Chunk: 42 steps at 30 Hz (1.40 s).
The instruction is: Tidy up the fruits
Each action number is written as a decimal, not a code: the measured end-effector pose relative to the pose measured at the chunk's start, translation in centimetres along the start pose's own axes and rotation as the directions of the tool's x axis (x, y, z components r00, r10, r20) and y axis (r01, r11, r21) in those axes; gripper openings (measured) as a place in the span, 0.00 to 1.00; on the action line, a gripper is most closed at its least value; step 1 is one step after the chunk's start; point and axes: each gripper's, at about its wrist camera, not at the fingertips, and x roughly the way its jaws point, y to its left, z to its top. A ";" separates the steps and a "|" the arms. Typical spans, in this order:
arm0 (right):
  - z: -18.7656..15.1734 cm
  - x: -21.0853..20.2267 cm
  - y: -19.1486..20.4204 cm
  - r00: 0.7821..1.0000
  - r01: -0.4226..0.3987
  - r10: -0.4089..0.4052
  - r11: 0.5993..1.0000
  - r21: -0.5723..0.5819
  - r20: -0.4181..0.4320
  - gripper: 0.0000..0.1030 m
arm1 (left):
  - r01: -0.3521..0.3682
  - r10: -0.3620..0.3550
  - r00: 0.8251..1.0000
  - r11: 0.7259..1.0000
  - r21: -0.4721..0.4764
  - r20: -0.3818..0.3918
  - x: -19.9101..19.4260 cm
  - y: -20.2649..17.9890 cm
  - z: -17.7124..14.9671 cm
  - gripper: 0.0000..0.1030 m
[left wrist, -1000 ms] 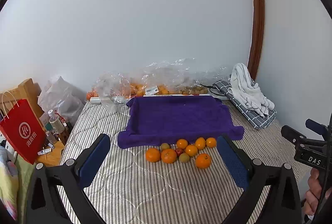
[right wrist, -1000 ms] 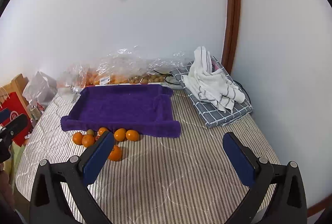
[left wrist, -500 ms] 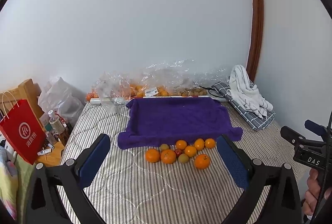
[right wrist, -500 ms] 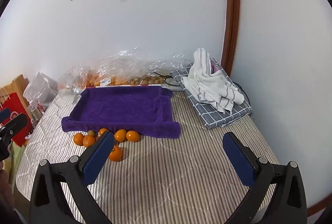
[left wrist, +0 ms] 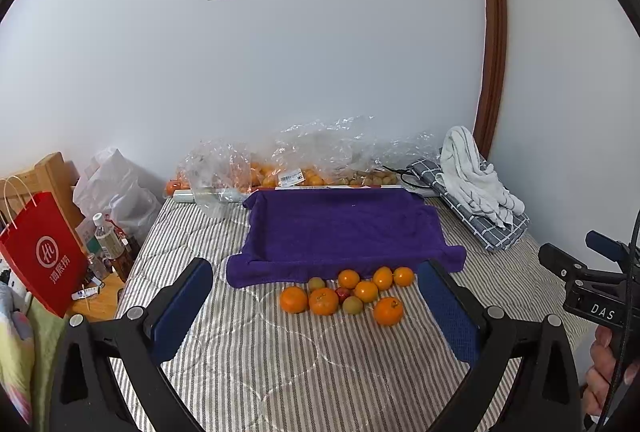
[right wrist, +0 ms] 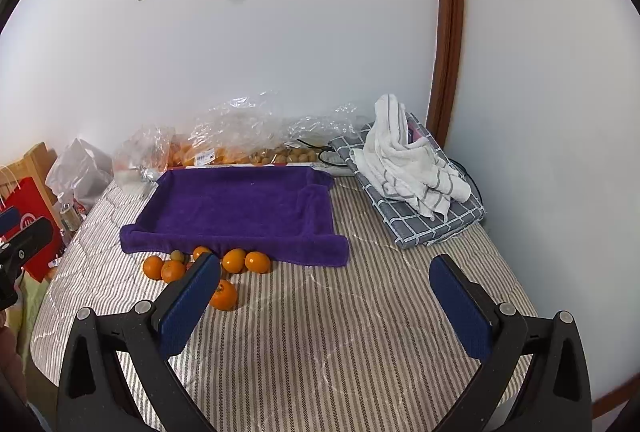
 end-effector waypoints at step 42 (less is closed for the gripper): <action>-0.2 -0.5 -0.2 1.000 0.014 -0.013 1.000 -0.008 0.009 1.00 | 0.001 -0.001 1.000 1.000 0.005 0.002 -0.2 0.1 -0.3 1.00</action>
